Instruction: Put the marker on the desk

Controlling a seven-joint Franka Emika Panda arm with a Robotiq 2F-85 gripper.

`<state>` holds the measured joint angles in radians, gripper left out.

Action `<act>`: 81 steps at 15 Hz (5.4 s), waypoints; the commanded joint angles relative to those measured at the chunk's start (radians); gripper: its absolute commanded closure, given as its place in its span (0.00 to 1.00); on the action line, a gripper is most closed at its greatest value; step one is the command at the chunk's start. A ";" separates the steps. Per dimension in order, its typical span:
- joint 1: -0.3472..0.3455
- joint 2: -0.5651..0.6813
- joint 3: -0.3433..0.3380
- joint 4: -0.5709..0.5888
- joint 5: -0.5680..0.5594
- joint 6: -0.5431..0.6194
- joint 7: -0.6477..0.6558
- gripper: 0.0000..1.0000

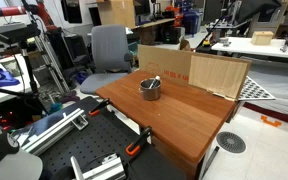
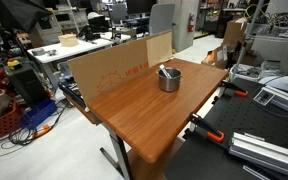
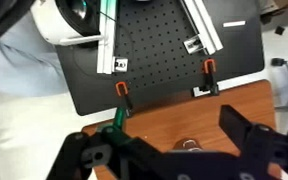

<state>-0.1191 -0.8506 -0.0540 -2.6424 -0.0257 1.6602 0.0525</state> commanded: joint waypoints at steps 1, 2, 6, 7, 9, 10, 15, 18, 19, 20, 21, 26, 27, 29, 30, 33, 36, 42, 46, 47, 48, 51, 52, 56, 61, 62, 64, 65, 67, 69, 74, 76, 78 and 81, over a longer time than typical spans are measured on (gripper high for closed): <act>0.004 0.001 -0.003 0.002 -0.002 -0.001 0.002 0.00; 0.004 0.001 -0.003 0.002 -0.002 -0.001 0.002 0.00; 0.004 0.001 -0.003 0.002 -0.002 -0.001 0.002 0.00; 0.004 0.001 -0.003 0.002 -0.002 -0.001 0.002 0.00; 0.004 0.001 -0.003 0.002 -0.002 -0.001 0.002 0.00; 0.004 0.001 -0.003 0.002 -0.002 -0.001 0.002 0.00; -0.009 0.024 0.012 0.003 -0.013 0.031 0.036 0.00; -0.008 0.071 0.018 -0.006 -0.002 0.129 0.077 0.00; -0.008 0.088 0.025 -0.013 -0.010 0.173 0.087 0.00; -0.009 0.108 0.031 -0.017 -0.016 0.212 0.093 0.00; -0.007 0.133 0.035 -0.019 -0.023 0.251 0.092 0.00; 0.001 0.294 0.066 -0.012 -0.065 0.468 0.080 0.00; -0.001 0.329 0.075 -0.006 -0.082 0.503 0.086 0.00; -0.002 0.408 0.093 0.006 -0.108 0.584 0.109 0.00; -0.002 0.444 0.100 0.012 -0.117 0.617 0.126 0.00; 0.003 0.565 0.119 0.046 -0.120 0.725 0.188 0.00; 0.012 0.686 0.138 0.099 -0.134 0.787 0.265 0.00; 0.077 0.897 0.137 0.230 -0.239 0.826 0.477 0.00; 0.134 1.005 0.098 0.318 -0.320 0.805 0.580 0.00; 0.149 1.032 0.085 0.342 -0.341 0.800 0.603 0.00; 0.162 1.057 0.071 0.363 -0.356 0.793 0.625 0.00; 0.207 1.123 0.028 0.416 -0.388 0.798 0.677 0.00; 0.222 1.146 0.017 0.433 -0.389 0.800 0.688 0.00; 0.278 1.217 -0.017 0.491 -0.383 0.789 0.711 0.00; 0.334 1.278 -0.045 0.541 -0.375 0.778 0.717 0.25; 0.339 1.285 -0.049 0.546 -0.373 0.776 0.711 0.28; 0.343 1.293 -0.054 0.556 -0.364 0.771 0.705 0.42; 0.343 1.294 -0.055 0.561 -0.361 0.766 0.702 0.51; 0.343 1.296 -0.057 0.566 -0.360 0.761 0.699 0.66; 0.340 1.295 -0.057 0.568 -0.357 0.759 0.694 0.81; 0.337 1.288 -0.056 0.564 -0.353 0.754 0.686 0.95; 0.335 1.282 -0.057 0.560 -0.351 0.757 0.686 0.95; 0.330 1.269 -0.055 0.556 -0.340 0.752 0.681 0.95; 0.309 1.231 -0.038 0.541 -0.298 0.758 0.645 0.95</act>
<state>0.2005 0.4219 -0.1003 -2.0902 -0.3748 2.4438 0.7448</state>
